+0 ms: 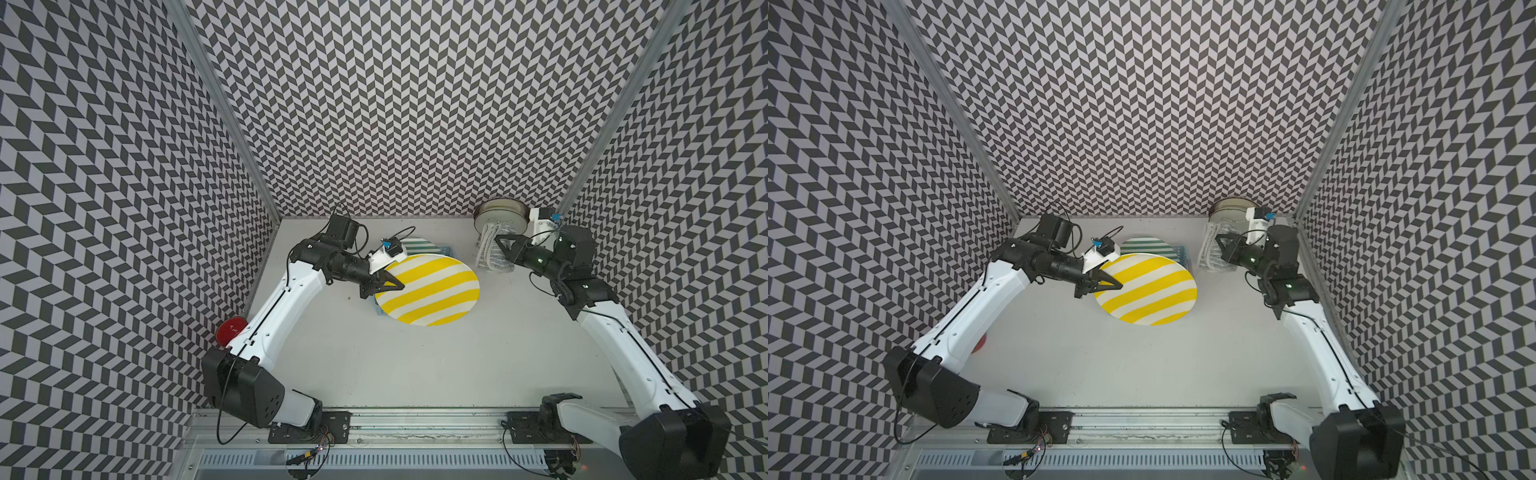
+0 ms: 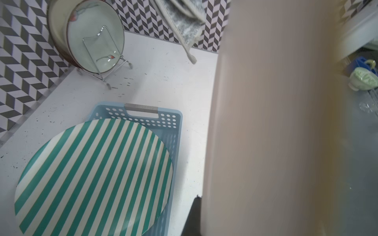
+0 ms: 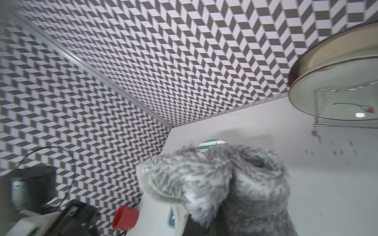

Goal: Wipe the wet plate dry
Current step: Wipe the plate with towel.

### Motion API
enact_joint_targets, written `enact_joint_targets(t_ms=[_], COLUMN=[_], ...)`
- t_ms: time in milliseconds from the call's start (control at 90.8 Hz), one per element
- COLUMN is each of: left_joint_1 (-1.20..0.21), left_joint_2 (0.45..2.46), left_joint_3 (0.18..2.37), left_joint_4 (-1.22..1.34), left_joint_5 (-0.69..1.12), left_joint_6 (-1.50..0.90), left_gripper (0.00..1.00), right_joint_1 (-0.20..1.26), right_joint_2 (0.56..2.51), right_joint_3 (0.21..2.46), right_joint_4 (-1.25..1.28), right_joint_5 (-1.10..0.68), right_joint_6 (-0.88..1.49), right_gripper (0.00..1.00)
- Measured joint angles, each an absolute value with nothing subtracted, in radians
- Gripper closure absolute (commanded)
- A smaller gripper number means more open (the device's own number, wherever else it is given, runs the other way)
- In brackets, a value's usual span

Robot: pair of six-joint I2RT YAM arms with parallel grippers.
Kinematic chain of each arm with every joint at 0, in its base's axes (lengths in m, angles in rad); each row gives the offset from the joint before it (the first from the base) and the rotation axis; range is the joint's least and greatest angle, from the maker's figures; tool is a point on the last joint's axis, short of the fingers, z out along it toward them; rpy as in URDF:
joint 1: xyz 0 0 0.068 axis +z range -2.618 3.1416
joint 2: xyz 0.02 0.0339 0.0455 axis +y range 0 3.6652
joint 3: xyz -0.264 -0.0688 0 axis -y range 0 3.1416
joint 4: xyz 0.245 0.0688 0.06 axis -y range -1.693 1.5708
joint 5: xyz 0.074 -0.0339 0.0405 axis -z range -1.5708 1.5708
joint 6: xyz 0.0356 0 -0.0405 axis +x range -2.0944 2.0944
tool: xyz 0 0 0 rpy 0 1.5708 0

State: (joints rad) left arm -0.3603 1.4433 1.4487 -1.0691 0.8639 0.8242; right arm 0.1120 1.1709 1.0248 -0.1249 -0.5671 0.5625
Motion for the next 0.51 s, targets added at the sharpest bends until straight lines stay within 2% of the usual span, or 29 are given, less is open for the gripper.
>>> enact_joint_targets(t_ms=[187, 507], left_joint_1=[-0.414, -0.542], left_joint_2=[1.442, 1.449], left_joint_3=[1.439, 1.439], left_joint_4=[-1.14, -1.172], left_joint_5=[0.831, 0.76], left_joint_6=[0.951, 1.074], left_gripper=[1.0, 1.0], right_joint_1=[0.147, 0.389], right_joint_2=[1.302, 1.479], right_joint_3=[1.029, 1.084], right_joint_4=[0.0, 0.035], right_joint_5=[-0.844, -1.141], right_joint_6=[0.65, 0.684], right_gripper=[1.0, 1.0])
